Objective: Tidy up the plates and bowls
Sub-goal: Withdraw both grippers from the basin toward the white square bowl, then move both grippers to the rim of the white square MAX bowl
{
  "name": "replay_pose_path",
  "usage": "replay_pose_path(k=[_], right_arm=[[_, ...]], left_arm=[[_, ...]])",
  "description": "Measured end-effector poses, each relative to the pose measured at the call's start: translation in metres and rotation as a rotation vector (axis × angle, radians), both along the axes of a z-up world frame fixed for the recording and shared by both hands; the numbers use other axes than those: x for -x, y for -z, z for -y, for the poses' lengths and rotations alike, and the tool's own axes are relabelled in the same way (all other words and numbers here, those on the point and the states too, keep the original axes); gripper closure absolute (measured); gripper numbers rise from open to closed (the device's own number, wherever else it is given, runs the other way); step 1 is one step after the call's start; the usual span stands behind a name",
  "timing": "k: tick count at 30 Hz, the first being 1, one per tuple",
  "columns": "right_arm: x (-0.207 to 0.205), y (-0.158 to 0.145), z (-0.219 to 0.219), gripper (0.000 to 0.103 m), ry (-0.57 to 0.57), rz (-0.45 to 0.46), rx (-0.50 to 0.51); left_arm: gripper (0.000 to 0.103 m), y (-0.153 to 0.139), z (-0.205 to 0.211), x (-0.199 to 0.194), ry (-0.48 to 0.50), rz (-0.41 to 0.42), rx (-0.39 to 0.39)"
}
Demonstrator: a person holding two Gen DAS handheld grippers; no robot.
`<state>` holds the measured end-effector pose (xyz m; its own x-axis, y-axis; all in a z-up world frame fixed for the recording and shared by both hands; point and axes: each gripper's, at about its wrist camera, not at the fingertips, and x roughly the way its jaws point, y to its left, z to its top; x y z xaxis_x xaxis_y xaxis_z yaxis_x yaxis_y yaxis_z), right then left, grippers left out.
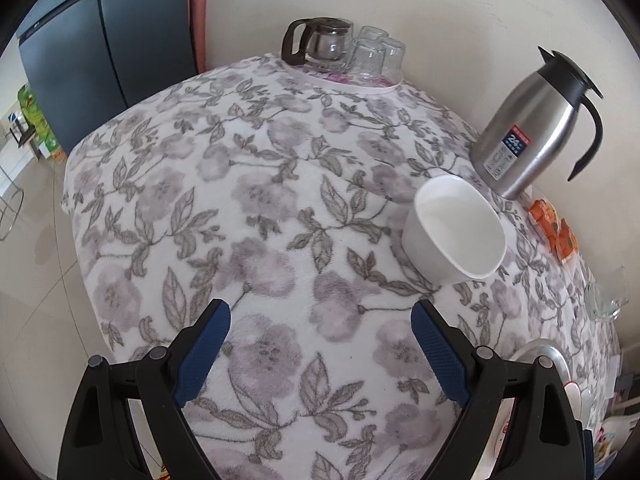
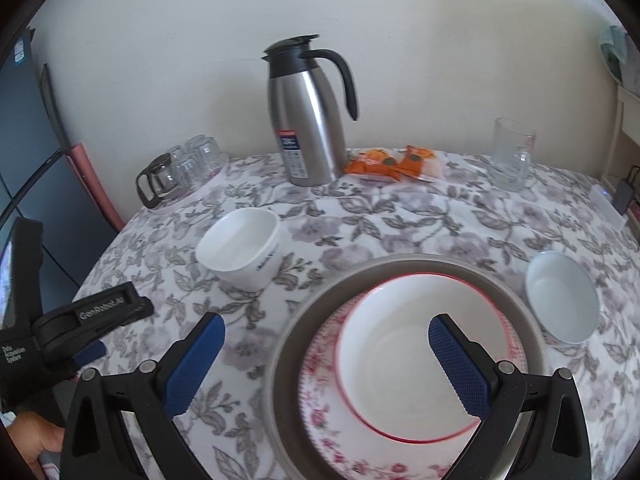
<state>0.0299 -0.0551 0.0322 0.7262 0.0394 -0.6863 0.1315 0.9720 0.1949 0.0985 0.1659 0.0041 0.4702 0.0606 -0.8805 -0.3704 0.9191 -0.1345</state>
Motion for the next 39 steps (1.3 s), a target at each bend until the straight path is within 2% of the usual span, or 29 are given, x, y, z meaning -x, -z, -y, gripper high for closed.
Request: replay_pose_path(k=[7,15,24,29,34,39], right_arm=[[-0.01,0.0,-0.024,0.0,-0.063,0.014,0.002],[-0.025,0.008,-0.036,0.0,-0.086,0.008,-0.009],[-0.047,0.013,-0.031,0.0,-0.058,-0.003,-0.021],[-0.059,0.018,-0.025,0.0,-0.039,-0.017,-0.035],[-0.073,0.018,-0.022,0.0,-0.028,-0.038,-0.005],[-0.084,0.016,-0.011,0.0,0.006,-0.055,-0.02]], left_arm=[[0.011,0.005,-0.012,-0.006,-0.027,-0.008,0.026],[0.011,0.014,-0.022,-0.016,-0.076,-0.028,0.07],[0.011,0.025,-0.019,-0.034,-0.091,-0.03,0.066],[0.011,0.036,-0.018,-0.045,-0.087,-0.051,0.105],[0.011,0.031,-0.016,-0.056,-0.084,-0.013,0.135],[0.011,0.033,-0.014,-0.067,-0.076,0.001,0.17]])
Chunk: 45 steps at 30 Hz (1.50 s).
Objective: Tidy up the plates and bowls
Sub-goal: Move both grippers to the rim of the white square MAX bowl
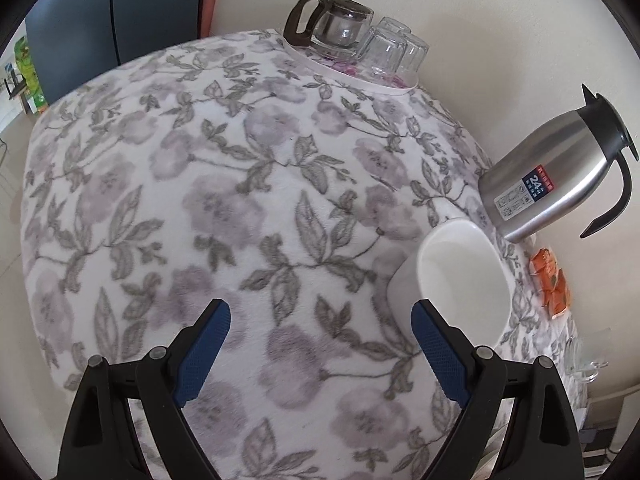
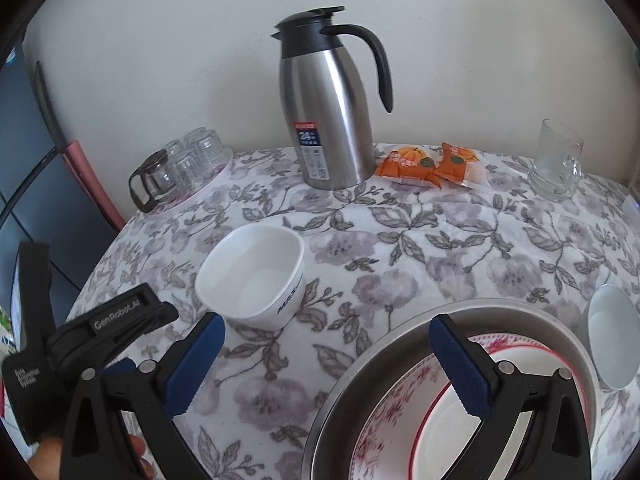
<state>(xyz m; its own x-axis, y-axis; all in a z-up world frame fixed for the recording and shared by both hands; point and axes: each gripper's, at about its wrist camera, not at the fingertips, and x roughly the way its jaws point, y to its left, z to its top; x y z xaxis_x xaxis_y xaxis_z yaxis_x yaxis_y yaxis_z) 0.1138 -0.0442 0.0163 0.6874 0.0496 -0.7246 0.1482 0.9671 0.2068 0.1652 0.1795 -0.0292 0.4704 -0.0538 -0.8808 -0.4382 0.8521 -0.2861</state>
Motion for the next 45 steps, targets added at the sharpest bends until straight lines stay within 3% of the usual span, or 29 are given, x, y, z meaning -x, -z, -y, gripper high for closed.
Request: replay_pose_path(k=[6,9,11,15,18,25,41,45], right_arm=[[-0.015,-0.005,0.003,0.0,0.016,-0.015,0.013],[-0.024,-0.003,0.004,0.002,0.025,-0.035,0.005],[-0.03,-0.002,0.004,0.006,0.033,-0.046,0.008],[-0.038,0.001,0.0,0.013,0.022,-0.06,0.026],[-0.046,0.005,0.001,0.016,0.034,-0.081,0.026],[-0.06,0.014,0.0,0.02,0.039,-0.108,0.049],[-0.086,0.045,-0.021,0.027,-0.013,-0.17,0.071],[-0.091,0.055,-0.027,0.032,-0.024,-0.191,0.072]], left_arm=[[0.011,-0.004,0.0,-0.009,0.016,0.079,0.031],[0.002,-0.008,0.001,-0.013,0.033,0.119,0.061],[0.002,-0.006,0.004,-0.018,0.071,0.116,0.108],[0.002,-0.002,0.011,-0.026,0.089,0.083,0.085],[0.002,0.006,0.011,-0.032,0.091,0.062,0.133],[0.002,0.011,0.011,-0.044,0.092,0.046,0.079],[0.004,0.028,0.013,-0.065,0.107,0.031,0.077],[0.017,0.032,0.008,-0.067,0.097,0.021,0.091]])
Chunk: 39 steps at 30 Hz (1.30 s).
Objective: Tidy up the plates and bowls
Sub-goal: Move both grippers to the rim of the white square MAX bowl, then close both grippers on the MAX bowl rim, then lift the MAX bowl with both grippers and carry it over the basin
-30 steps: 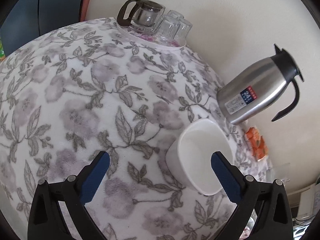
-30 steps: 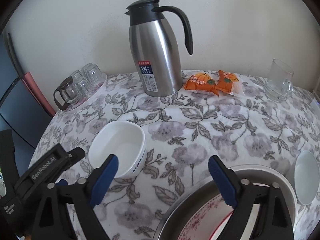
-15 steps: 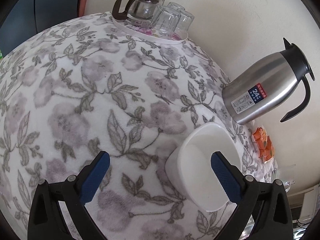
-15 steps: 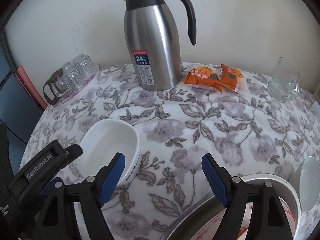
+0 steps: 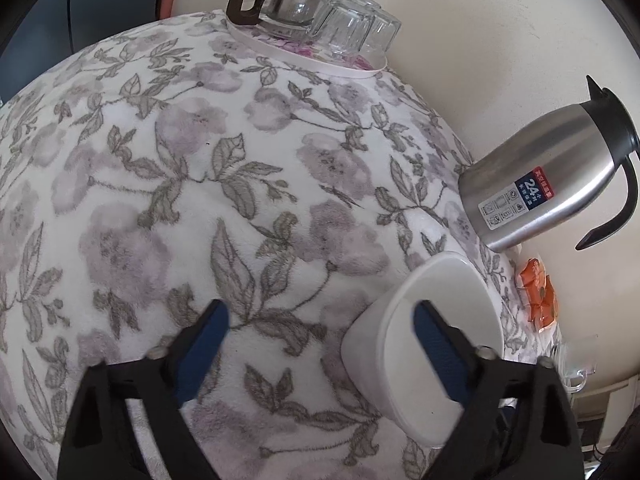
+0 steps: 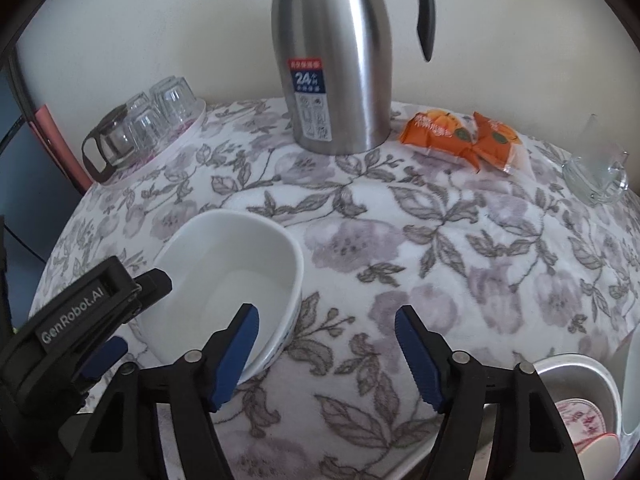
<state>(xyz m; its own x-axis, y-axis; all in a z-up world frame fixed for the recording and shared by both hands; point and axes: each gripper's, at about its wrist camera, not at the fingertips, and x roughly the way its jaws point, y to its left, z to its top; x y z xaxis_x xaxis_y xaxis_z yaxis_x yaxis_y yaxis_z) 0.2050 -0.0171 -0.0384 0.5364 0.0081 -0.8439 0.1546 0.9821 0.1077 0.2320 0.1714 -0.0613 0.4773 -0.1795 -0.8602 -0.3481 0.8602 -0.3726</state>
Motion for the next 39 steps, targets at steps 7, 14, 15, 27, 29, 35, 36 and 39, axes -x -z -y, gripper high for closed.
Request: replay_pose_path(k=[7,14,15,27,29,35,36,39], right_arm=[[-0.004,0.013,-0.007,0.035,-0.006,-0.035,-0.022],[-0.005,0.017,-0.008,0.039,0.006,-0.057,-0.039],[-0.005,0.017,-0.008,0.04,0.006,-0.059,-0.046],[0.0,0.013,-0.014,0.078,-0.016,-0.056,-0.066],[0.001,0.011,-0.016,0.085,-0.029,-0.05,-0.068],[0.007,0.008,-0.014,0.087,-0.037,-0.042,-0.091],[0.009,0.008,-0.013,0.087,-0.037,-0.042,-0.091],[0.013,0.003,-0.012,0.087,-0.032,-0.033,-0.097]], left_arm=[[0.029,0.01,0.003,-0.005,0.033,-0.014,0.017],[0.043,0.019,0.009,-0.007,0.062,-0.03,0.032],[0.045,0.019,0.01,-0.007,0.068,-0.03,0.031],[0.081,0.02,0.02,-0.006,0.139,-0.034,0.053],[0.089,0.018,0.023,-0.006,0.154,-0.027,0.05],[0.089,0.013,0.024,-0.005,0.175,-0.03,0.036],[0.089,0.012,0.024,-0.004,0.178,-0.03,0.034],[0.089,0.006,0.027,-0.002,0.193,-0.026,0.016]])
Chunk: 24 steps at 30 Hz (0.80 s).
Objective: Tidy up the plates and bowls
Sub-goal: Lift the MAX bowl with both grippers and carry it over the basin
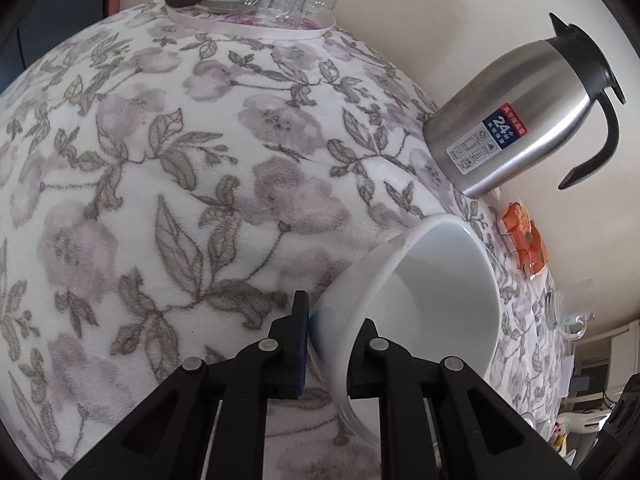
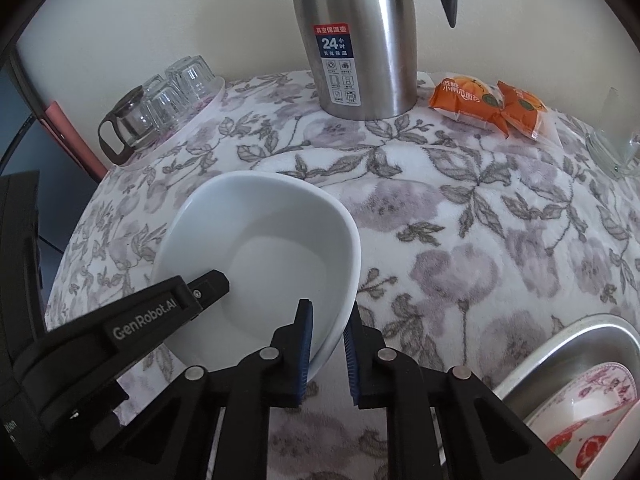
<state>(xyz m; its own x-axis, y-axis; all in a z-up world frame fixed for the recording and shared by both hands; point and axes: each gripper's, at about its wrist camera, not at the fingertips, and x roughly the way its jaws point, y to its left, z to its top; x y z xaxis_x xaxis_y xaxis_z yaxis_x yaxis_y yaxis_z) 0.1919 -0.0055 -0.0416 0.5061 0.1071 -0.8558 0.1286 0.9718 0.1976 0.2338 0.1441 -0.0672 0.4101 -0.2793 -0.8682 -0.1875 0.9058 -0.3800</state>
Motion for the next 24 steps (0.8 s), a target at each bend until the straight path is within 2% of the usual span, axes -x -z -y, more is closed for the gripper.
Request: replay_pose_path(k=[10,16,24], right_arm=[[0.026,-0.042,0.012,0.087,0.022,0.08,-0.006],[0.05,-0.068,0.023,0.087,0.044,0.126,-0.008],[0.084,-0.087,0.045,0.087,0.084,0.173,-0.03]], left_arm=[[0.089,-0.044,0.013,0.014,0.046,0.071,-0.009],[0.089,-0.071,0.023,0.036,0.067,0.114,-0.005],[0.089,-0.097,0.047,0.059,0.129,0.165,-0.007]])
